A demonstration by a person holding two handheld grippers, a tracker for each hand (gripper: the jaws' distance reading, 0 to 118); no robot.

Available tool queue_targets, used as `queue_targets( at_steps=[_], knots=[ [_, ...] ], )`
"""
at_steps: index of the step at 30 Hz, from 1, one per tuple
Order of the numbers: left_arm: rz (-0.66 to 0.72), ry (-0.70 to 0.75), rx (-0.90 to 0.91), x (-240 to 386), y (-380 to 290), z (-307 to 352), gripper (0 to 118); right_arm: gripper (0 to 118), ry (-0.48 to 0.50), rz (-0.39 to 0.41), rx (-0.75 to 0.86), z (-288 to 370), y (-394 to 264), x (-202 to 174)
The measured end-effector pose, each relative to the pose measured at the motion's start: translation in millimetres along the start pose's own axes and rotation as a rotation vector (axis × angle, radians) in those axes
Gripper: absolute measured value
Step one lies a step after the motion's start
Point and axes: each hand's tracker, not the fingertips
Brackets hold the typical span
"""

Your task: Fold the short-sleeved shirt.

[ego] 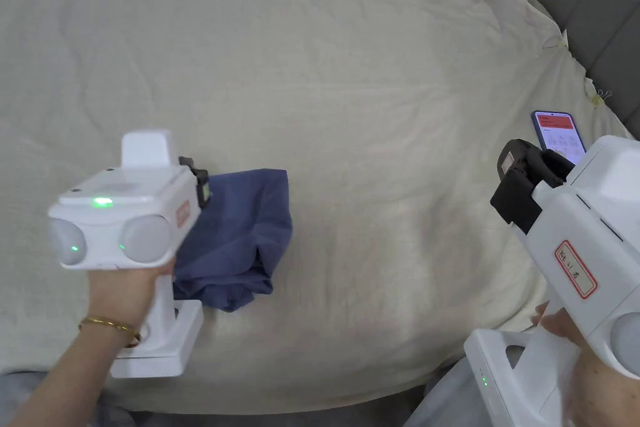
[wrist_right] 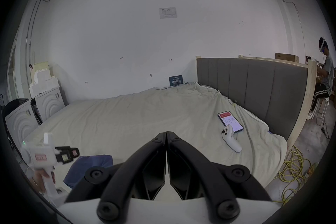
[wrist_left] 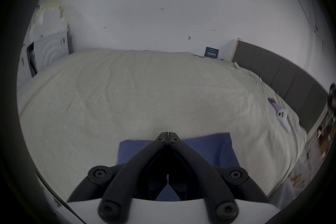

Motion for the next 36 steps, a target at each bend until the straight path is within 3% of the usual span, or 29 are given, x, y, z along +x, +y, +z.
queue_targets(
  at_steps=[11, 16, 21, 23, 28, 33, 36],
  knots=[
    [-0.317, -0.138, -0.115, 91, -77, -26, 0, 0, -0.023, 0.009, -0.015, -1, -1, 5],
    [-0.359, -0.172, -0.125, 120, -92, -27, 0, 0, -0.037, 0.011, -0.022, 3, -1, 5],
    [-0.322, -0.216, -0.160, 133, -87, -28, 0, 0, -0.046, 0.005, -0.025, 5, -1, 6],
    [-0.224, -0.302, -0.201, 131, -72, -25, 0, 0, -0.044, 0.004, -0.025, 6, -1, 4],
    [-0.069, -0.393, -0.100, 116, -23, -2, 0, 0, -0.024, 0.011, -0.016, 2, 1, 4],
    [0.098, -0.380, 0.044, 68, 30, 25, 0, 0, 0.024, 0.022, 0.003, -8, 2, -2],
    [0.109, -0.300, 0.124, 29, 48, 41, 0, 0, 0.060, 0.018, 0.020, -16, 3, -14]
  ],
)
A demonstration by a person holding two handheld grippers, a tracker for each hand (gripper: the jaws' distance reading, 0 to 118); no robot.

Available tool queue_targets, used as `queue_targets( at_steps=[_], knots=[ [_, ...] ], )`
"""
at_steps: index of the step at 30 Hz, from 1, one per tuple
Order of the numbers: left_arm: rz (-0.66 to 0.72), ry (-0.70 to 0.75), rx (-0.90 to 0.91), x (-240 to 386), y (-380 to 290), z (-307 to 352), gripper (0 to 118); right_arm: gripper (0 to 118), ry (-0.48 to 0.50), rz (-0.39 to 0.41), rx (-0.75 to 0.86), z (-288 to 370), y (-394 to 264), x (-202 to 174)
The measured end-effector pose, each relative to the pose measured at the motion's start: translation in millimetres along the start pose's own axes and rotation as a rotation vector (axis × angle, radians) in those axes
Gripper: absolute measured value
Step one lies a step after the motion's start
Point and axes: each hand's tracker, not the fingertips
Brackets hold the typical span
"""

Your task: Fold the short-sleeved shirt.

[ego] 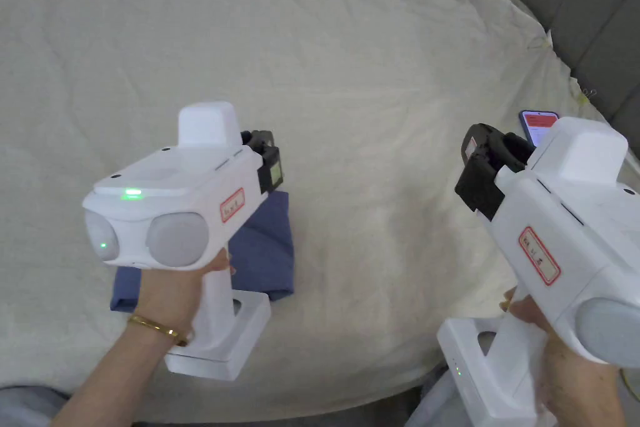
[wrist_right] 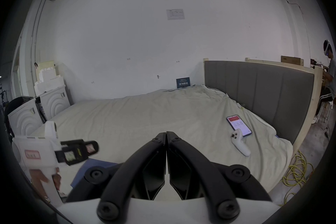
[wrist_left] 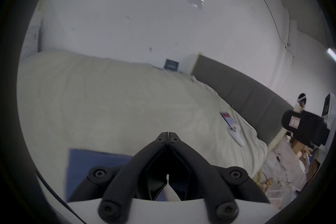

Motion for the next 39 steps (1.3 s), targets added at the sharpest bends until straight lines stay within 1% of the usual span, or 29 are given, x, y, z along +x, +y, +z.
queue_targets(
  at_steps=[2, 5, 7, 9, 12, 15, 17, 21, 22, 24, 26, 29, 30, 31, 32, 33, 34, 35, 36, 37, 38, 39],
  knots=[
    [-0.021, 0.077, 0.047, -22, 10, 17, 0, 0, 0.031, -0.004, 0.015, -6, 1, -11],
    [-0.078, 0.206, 0.108, -51, 16, 42, 0, 0, 0.085, 0.013, 0.033, -17, 2, -36],
    [-0.103, 0.290, 0.140, -67, 15, 56, 0, 0, 0.140, 0.021, 0.038, -27, 0, -53],
    [-0.108, 0.342, 0.156, -80, 12, 70, 0, 0, 0.180, 0.023, 0.034, -37, -7, -74],
    [-0.122, 0.405, 0.164, -93, 4, 87, 0, 0, 0.237, 0.006, 0.019, -55, -24, -105],
    [-0.119, 0.429, 0.158, -103, -3, 98, 0, 0, 0.273, -0.003, -0.023, -75, -50, -133],
    [-0.106, 0.431, 0.154, -108, -8, 104, 0, 0, 0.279, -0.013, -0.057, -87, -70, -151],
    [-0.096, 0.449, 0.128, -117, -14, 107, 0, 0, 0.266, 0.000, -0.136, -108, -115, -178],
    [-0.089, 0.450, 0.123, -120, -15, 107, 0, 0, 0.265, 0.006, -0.178, -113, -127, -184],
    [-0.082, 0.455, 0.108, -124, -17, 105, 0, 0, 0.263, 0.018, -0.228, -119, -150, -193],
    [-0.072, 0.457, 0.100, -128, -19, 104, 0, 0, 0.232, 0.047, -0.311, -126, -173, -199],
    [-0.064, 0.456, 0.091, -131, -20, 101, 0, 0, 0.224, 0.018, -0.399, -132, -205, -199],
    [-0.065, 0.455, 0.085, -133, -21, 100, 0, 0, 0.229, 0.032, -0.365, -130, -210, -199],
    [-0.067, 0.450, 0.079, -134, -21, 99, 0, 0, 0.230, 0.077, -0.311, -126, -209, -203],
    [-0.066, 0.445, 0.076, -135, -20, 97, 0, 0, 0.218, 0.124, -0.327, -125, -206, -208],
    [-0.058, 0.429, 0.066, -137, -19, 96, 3, 0, 0.222, 0.121, -0.339, -127, -204, -210],
    [-0.043, 0.412, 0.052, -140, -17, 94, 10, 0, 0.225, 0.105, -0.338, -129, -205, -207],
    [-0.020, 0.395, 0.050, -142, -15, 92, 24, 0, 0.230, 0.067, -0.344, -131, -208, -203],
    [0.005, 0.389, 0.044, -145, -13, 90, 32, 0, 0.232, 0.050, -0.342, -130, -206, -203],
    [0.040, 0.353, 0.026, -149, -10, 88, 36, 0, 0.233, 0.054, -0.341, -129, -205, -203],
    [0.073, 0.325, 0.000, -152, -6, 86, 36, 0, 0.234, 0.066, -0.342, -129, -204, -205],
    [0.098, 0.303, -0.034, -157, -2, 82, 48, 0, 0.236, 0.080, -0.343, -129, -204, -206]
  ],
)
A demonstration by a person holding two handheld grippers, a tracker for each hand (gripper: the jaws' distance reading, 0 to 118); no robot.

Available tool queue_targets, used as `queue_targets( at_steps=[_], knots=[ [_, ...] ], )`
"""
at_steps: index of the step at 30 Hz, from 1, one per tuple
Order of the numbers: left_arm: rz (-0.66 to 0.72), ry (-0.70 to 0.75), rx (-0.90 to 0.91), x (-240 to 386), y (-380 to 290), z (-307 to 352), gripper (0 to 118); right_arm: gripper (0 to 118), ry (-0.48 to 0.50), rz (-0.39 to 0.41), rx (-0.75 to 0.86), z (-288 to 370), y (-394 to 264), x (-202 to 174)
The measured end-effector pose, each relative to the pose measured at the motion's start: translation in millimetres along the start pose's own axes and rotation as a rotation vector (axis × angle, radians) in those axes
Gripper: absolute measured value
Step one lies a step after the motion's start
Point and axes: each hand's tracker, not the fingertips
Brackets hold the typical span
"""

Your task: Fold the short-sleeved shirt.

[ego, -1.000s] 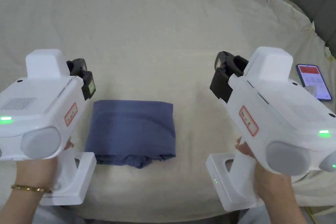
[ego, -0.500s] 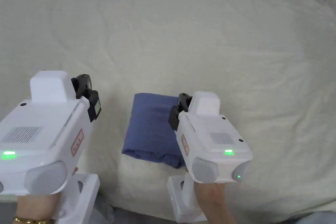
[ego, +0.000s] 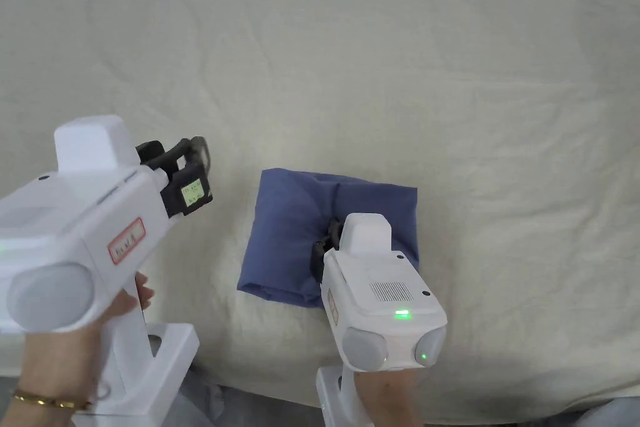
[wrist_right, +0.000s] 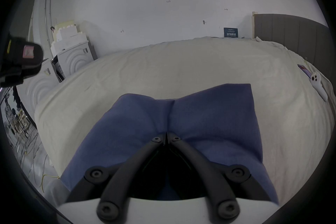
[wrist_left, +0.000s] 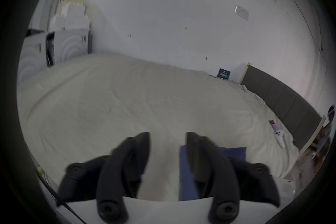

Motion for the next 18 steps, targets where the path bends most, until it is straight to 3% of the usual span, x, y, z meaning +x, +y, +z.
queue_targets(
  at_steps=[3, 5, 10, 18],
  knots=[
    [0.034, -0.068, -0.139, -9, 13, -17, 93, 0, 0.007, -0.008, -0.004, 1, 0, 2],
    [0.094, -0.163, -0.227, -20, 18, -31, 115, 0, 0.010, -0.013, -0.006, 1, 1, 3],
    [0.268, -0.428, -0.522, -52, 15, -72, 117, 0, 0.014, -0.023, -0.009, 2, 2, 3],
    [0.314, -0.549, -0.821, -52, -21, -127, 117, 0, 0.021, -0.041, -0.017, 2, 4, 6]
  ],
)
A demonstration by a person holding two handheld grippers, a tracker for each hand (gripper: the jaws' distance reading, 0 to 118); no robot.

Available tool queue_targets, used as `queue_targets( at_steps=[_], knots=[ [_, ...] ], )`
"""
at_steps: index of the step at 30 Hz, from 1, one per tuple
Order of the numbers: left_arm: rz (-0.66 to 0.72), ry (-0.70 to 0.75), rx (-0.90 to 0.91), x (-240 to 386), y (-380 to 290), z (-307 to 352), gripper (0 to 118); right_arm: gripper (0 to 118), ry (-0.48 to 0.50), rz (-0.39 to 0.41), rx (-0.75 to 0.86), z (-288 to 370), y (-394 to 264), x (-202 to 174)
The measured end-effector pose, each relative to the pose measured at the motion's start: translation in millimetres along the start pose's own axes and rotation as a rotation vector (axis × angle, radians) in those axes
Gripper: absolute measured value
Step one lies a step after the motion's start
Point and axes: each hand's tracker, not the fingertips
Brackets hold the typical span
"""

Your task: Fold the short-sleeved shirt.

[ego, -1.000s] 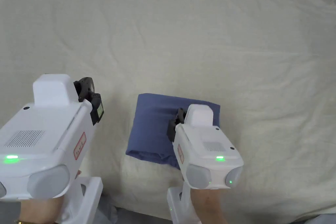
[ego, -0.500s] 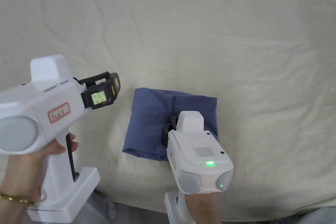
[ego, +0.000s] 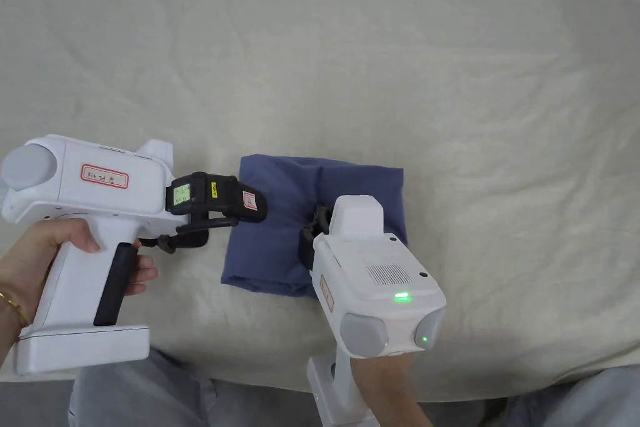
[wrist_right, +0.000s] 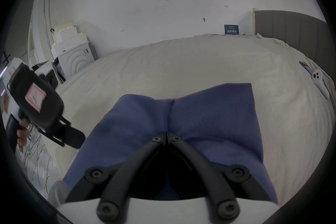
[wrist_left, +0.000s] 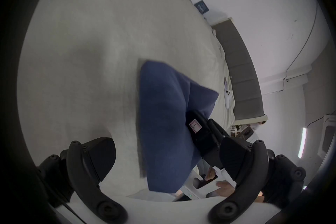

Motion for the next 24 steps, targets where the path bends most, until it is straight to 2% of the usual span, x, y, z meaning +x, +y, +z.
queue_targets(
  at_steps=[6, 11, 13, 18, 19, 22, 23, 24],
  knots=[
    [0.030, -0.067, 0.021, -1, 18, -13, 118, 0, 0.012, -0.011, -0.004, 0, 1, 2],
    [0.072, -0.139, -0.037, -3, 27, -26, 118, 0, 0.033, -0.041, -0.011, 1, 2, 8],
    [0.072, -0.157, -0.063, -1, 26, -34, 112, 0, 0.039, -0.050, -0.013, 0, 2, 9],
    [0.044, -0.131, -0.057, 6, 23, -38, 108, 0, 0.048, -0.057, -0.017, 1, 3, 11],
    [0.040, -0.123, -0.051, 6, 22, -37, 102, 0, 0.051, -0.062, -0.018, 1, 3, 12],
    [0.086, 0.000, -0.008, 2, 20, -36, 32, 0, 0.058, -0.077, -0.021, 1, 5, 15],
    [0.113, 0.059, -0.021, -1, 20, -40, 31, 0, 0.063, -0.086, -0.024, 1, 6, 16],
    [0.152, -0.029, -0.010, -2, 17, -40, 31, 0, 0.073, -0.093, -0.037, 1, 7, 17]
  ],
)
